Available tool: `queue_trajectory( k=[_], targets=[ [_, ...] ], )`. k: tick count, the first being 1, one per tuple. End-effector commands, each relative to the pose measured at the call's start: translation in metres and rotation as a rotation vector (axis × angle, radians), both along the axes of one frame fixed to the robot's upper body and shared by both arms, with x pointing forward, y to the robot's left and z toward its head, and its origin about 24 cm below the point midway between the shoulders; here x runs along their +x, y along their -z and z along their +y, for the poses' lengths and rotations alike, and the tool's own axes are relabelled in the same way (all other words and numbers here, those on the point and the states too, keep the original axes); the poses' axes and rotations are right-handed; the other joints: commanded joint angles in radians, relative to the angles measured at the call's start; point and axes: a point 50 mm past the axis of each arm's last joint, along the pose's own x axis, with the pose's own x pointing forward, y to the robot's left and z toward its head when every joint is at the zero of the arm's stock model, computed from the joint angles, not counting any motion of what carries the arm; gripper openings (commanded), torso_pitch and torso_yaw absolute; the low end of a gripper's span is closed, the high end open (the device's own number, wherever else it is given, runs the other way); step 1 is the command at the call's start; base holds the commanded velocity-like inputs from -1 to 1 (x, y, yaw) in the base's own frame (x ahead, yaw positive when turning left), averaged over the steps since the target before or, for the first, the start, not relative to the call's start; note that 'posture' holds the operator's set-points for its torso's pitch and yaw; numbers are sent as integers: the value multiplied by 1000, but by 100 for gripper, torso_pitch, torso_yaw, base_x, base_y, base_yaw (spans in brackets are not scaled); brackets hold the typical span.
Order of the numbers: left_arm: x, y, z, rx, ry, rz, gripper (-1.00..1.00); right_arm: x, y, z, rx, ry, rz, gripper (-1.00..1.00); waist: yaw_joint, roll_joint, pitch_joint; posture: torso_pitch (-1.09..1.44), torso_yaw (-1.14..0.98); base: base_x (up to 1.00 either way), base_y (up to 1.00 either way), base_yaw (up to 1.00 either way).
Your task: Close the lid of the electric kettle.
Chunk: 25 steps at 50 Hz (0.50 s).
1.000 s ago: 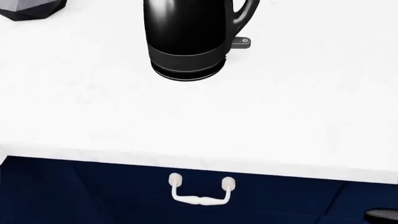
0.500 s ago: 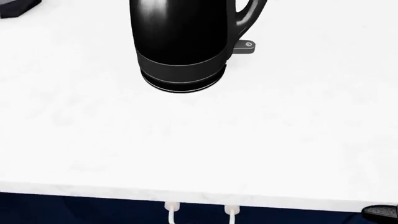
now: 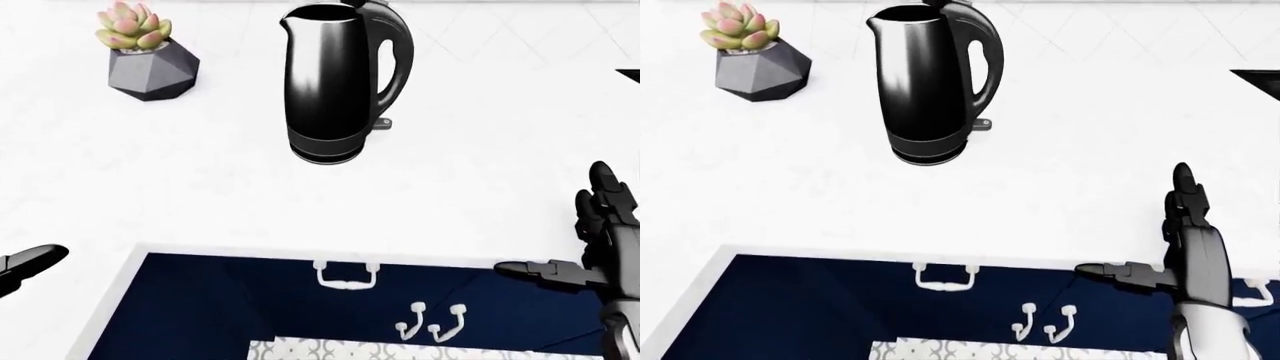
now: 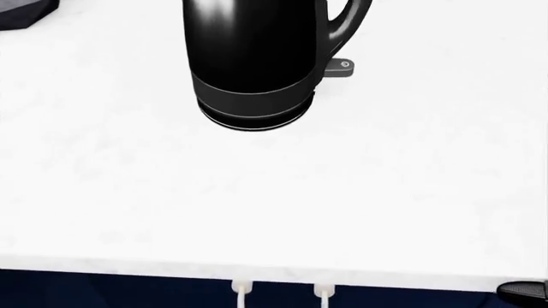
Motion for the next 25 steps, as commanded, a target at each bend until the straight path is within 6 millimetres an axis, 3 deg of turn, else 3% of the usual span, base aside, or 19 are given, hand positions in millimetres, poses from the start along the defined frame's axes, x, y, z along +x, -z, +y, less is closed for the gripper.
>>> queue_trajectory(
  k=[1,16,25],
  targets=[
    [-3,-16,-3,63,-3,-65,100,-1,-12,2,-43,-6,-54,100,0,4,-11,0,0,0,0,0],
    [-4,-15,-3,91,-5,-51,100,-1,-10,3,-44,-10,-51,100,4,3,-16,-1,0,0,0,0],
    [-3,-15,-3,98,-11,-42,100,-1,-10,2,-44,-8,-53,100,5,3,-60,-10,0,0,0,0]
  ],
)
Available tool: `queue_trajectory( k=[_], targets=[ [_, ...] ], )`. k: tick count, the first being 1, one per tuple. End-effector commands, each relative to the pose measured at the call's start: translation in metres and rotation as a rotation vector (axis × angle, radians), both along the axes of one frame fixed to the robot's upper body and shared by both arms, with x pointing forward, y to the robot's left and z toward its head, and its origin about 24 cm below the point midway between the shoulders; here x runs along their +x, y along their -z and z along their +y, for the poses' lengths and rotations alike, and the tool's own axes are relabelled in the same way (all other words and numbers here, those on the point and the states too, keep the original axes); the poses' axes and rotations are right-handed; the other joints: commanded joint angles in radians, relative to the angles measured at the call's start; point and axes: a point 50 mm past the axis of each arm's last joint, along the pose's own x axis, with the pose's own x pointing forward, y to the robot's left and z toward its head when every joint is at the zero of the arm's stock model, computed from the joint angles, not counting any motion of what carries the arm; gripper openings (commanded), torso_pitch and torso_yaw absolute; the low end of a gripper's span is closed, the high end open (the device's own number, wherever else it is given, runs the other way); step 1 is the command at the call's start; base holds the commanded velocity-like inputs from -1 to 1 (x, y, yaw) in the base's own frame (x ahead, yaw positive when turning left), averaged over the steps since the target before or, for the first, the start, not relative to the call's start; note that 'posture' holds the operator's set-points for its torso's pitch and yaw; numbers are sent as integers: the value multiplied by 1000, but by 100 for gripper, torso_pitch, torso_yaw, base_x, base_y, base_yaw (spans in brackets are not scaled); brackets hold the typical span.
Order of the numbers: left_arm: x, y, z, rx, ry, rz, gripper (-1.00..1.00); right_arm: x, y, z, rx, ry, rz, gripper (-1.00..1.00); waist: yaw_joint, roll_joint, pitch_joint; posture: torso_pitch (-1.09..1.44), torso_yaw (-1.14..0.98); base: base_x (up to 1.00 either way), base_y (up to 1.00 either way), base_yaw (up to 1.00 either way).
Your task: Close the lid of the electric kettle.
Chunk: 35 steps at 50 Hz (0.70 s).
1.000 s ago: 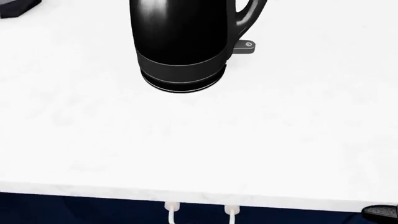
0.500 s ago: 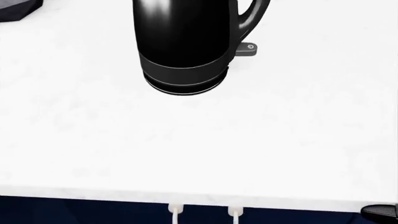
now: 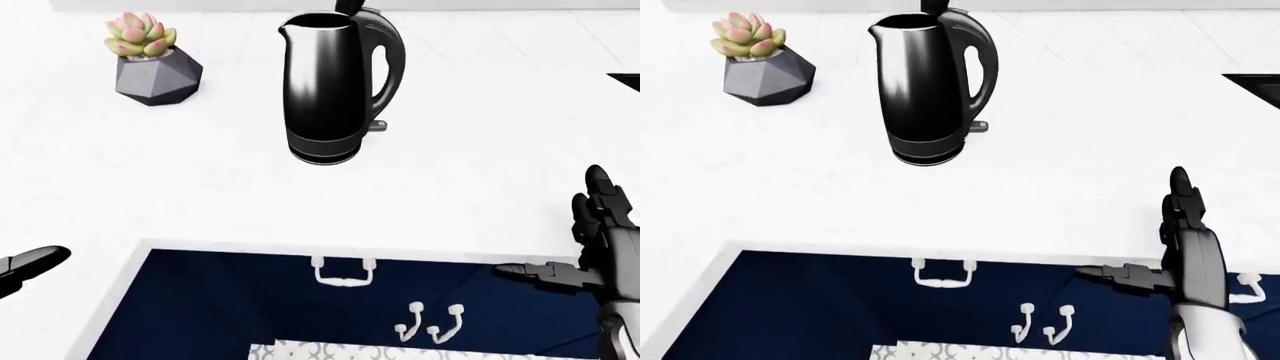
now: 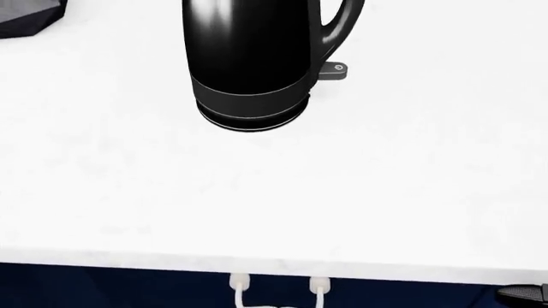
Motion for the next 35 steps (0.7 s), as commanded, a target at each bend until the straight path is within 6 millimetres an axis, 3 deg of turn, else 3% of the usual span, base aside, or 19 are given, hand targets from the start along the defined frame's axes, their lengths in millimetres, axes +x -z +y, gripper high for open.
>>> queue_trajectory(
  k=[1,11,25,35],
  targets=[
    [-3,-14,-3,65,3,-53,100,-1,-15,3,-56,-9,-68,100,0,2,-17,-11,0,0,0,0],
    [-1,-12,-3,65,3,-51,100,-1,-15,3,-54,-8,-69,100,-1,7,-93,-21,0,0,0,0],
    [-3,-12,-2,69,-6,-50,100,-1,-15,3,-56,-10,-69,100,0,11,-231,-35,0,0,0,0],
    [-2,-12,-3,68,-5,-47,100,0,-13,3,-56,-12,-65,100,6,13,-292,-45,0,0,0,0]
  ],
)
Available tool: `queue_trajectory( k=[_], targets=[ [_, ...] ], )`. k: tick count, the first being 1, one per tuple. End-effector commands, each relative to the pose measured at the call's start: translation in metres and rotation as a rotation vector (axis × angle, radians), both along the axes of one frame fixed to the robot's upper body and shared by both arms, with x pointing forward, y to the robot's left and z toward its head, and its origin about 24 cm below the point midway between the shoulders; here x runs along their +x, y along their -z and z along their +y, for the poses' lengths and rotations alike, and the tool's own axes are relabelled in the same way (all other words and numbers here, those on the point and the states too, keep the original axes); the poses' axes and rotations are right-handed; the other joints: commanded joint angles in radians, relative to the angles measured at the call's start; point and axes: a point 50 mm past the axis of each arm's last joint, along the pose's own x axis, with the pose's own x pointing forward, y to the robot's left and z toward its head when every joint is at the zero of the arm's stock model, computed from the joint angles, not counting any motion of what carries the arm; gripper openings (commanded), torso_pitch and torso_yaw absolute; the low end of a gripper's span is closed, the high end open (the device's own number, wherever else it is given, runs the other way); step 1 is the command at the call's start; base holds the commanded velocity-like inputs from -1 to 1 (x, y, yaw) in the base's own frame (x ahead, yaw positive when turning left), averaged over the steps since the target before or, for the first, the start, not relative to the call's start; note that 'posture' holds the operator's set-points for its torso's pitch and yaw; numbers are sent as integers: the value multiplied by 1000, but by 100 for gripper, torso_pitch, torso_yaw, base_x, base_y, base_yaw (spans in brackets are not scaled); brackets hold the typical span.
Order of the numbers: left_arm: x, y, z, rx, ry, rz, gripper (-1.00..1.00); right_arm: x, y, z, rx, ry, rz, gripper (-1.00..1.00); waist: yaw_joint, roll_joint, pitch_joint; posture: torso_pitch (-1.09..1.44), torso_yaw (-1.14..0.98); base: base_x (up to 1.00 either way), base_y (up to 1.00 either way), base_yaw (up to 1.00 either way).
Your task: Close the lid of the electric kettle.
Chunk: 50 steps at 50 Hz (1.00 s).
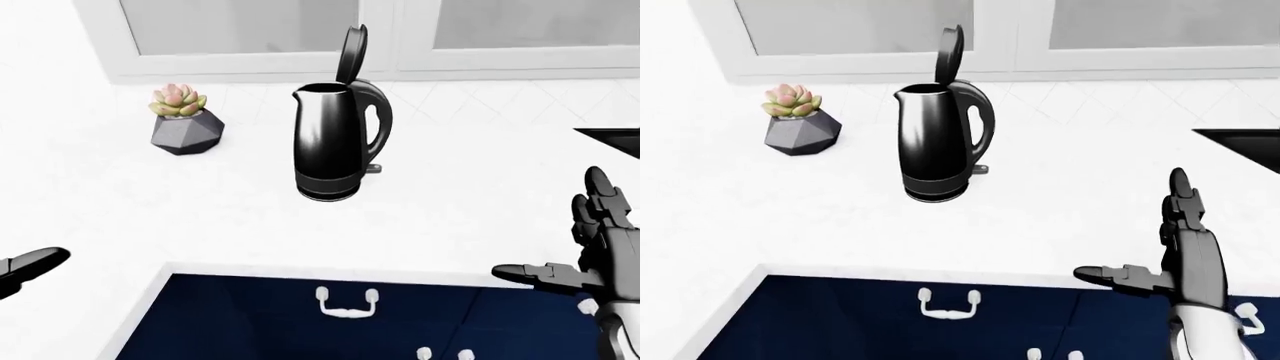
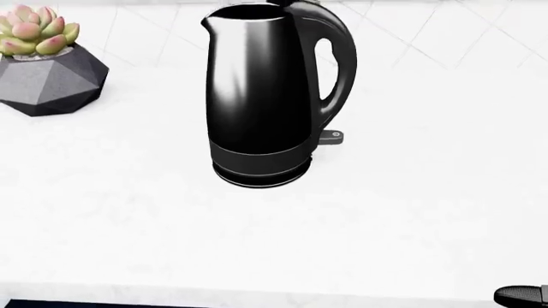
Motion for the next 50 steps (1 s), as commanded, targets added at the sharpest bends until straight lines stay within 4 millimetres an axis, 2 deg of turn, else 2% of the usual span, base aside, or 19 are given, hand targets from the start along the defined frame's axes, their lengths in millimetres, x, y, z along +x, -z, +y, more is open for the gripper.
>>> queue_trajectory(
  k=[1,6,14,29,41,44,50],
  targets=[
    [0,-13,-4,59,11,-53,100,0,-16,4,-50,-15,-70,100,0,2,-2,-46,0,0,0,0],
    [-2,-17,-3,50,8,-73,100,-1,-16,4,-51,-14,-70,100,3,3,-20,-48,0,0,0,0],
    [-1,-17,-6,69,8,-74,100,-1,-18,5,-54,-15,-69,100,6,3,-29,-48,0,0,0,0],
    [2,-13,-5,76,14,-67,100,4,-13,6,-61,-21,-54,100,5,5,-31,-48,0,0,0,0],
    [3,-13,-8,73,25,-65,100,-3,-17,2,-130,48,-23,100,5,5,-32,-48,0,0,0,0],
    [4,-12,-9,73,27,-63,100,-4,-13,-1,-111,53,6,100,6,4,-31,-48,0,0,0,0],
    [5,-12,-10,76,32,-62,100,-3,-22,5,-98,10,9,100,5,4,-32,-48,0,0,0,0]
  ],
)
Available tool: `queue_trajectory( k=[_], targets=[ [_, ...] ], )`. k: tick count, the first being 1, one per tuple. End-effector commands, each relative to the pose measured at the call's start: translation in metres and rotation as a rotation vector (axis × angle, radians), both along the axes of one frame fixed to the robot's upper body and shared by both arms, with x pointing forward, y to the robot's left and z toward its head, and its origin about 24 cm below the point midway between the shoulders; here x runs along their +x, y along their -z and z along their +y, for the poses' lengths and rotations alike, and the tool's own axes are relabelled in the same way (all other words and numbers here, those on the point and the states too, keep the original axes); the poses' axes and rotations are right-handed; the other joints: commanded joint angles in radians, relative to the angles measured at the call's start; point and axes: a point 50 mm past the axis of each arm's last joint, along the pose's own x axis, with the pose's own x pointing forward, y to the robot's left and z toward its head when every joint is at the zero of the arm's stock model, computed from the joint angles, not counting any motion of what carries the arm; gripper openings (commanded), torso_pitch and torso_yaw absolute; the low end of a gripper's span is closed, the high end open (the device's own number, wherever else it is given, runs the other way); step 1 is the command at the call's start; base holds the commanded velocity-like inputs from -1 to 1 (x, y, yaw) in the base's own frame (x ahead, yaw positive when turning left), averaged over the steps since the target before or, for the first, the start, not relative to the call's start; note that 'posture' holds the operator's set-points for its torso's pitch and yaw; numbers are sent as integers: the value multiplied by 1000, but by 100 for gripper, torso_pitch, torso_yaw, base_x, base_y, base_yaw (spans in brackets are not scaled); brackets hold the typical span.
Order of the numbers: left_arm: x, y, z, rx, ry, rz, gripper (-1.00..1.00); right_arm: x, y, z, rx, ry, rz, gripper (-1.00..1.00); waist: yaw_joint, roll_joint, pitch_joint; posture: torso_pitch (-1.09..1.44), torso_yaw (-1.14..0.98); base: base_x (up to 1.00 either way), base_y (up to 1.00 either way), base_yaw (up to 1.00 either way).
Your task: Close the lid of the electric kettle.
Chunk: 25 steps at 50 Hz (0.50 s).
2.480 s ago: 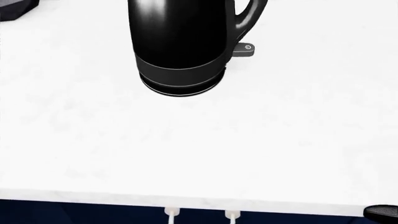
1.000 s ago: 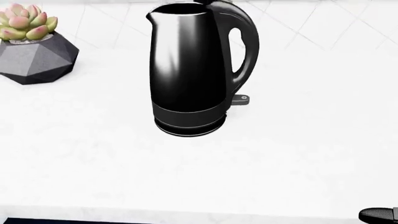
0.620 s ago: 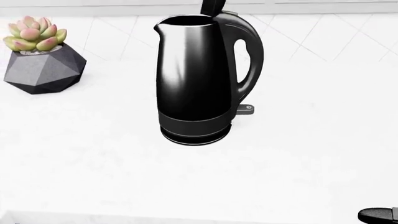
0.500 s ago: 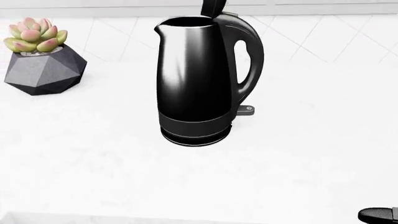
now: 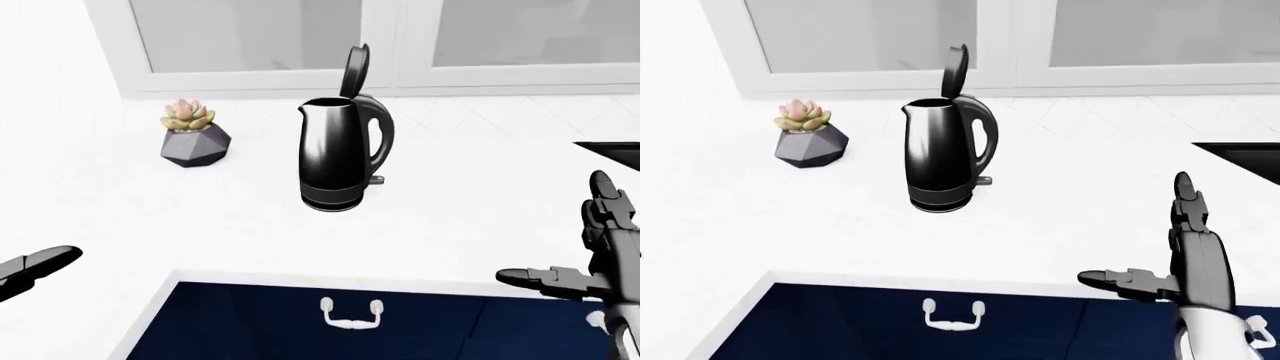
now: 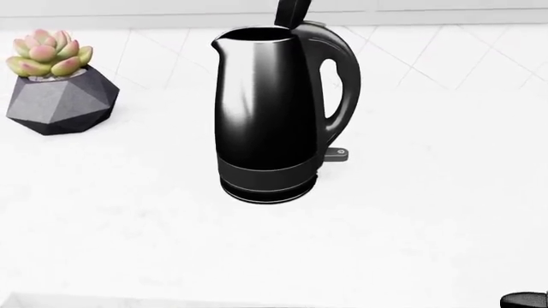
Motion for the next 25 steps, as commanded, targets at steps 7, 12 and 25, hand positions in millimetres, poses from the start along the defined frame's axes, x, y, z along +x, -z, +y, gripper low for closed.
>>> queue_trajectory(
  k=[7,12,25],
  targets=[
    [0,-14,-5,62,19,-58,100,0,-30,2,-137,-45,-17,100,0,-1,5,-48,0,0,0,0],
    [-1,-15,-4,59,17,-59,100,1,-33,-1,-175,-52,9,100,0,-4,6,-48,0,0,0,0],
    [-2,-15,-4,63,18,-57,100,15,-66,-1,-344,-132,140,100,-3,-3,8,-48,0,0,0,0]
  ],
)
